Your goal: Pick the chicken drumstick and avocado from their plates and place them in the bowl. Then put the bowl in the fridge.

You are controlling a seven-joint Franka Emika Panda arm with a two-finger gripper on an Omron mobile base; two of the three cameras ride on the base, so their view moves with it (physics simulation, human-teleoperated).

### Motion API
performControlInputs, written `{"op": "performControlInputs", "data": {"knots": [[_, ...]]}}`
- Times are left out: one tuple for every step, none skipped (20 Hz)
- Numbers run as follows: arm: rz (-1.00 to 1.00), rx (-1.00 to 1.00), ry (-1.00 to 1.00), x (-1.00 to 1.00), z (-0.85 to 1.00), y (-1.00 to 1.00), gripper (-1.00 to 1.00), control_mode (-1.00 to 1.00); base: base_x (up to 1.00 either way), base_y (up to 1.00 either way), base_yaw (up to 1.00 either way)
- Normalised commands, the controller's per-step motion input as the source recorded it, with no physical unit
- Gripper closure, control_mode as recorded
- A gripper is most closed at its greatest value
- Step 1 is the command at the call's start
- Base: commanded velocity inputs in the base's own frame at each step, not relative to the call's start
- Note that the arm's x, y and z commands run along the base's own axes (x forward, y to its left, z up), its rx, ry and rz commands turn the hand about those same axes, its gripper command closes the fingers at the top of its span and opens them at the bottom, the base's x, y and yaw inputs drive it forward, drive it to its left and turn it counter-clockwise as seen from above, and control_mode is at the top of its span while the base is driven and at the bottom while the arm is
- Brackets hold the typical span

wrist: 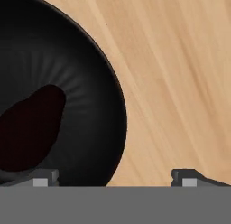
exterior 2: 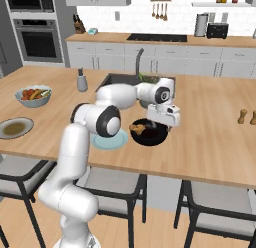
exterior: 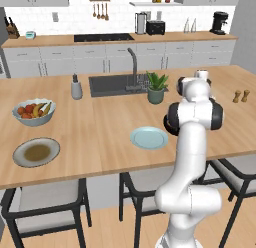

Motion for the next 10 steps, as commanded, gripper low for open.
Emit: {"op": "performControlInputs", "data": {"knots": [[0.0,0.0,0.0,0.04,-0.48,-0.29,-1.0,-1.0,0.0,0.0,0.0],[0.0,0.0,0.0,0.2,-0.55,-0.29,-1.0,-1.0,0.0,0.0,0.0],[0.0,0.0,0.0,0.36,-0.5,-0.29,-1.0,-1.0,0.0,0.0,0.0],[0.0,0.0,0.0,0.3,-0.47,-0.26,-1.0,-1.0,0.0,0.0,0.0],[0.0,0.0,0.0,0.2,-0.37,-0.34,-1.0,-1.0,0.0,0.0,0.0],[0.0,0.02,0.0,0.04,-0.34,-0.36,-1.0,-1.0,0.0,0.0,0.0],[0.0,0.03,0.0,0.0,-0.35,-0.29,-1.0,-1.0,0.0,0.0,0.0],[0.0,0.05,0.0,0.0,-0.37,-0.17,-1.0,-1.0,0.0,0.0,0.0],[0.0,0.05,0.0,0.0,-0.39,0.0,-1.0,-1.0,0.0,0.0,0.0],[0.0,0.05,0.0,0.02,-0.37,0.0,-1.0,-1.0,0.0,0.0,0.0]]}}
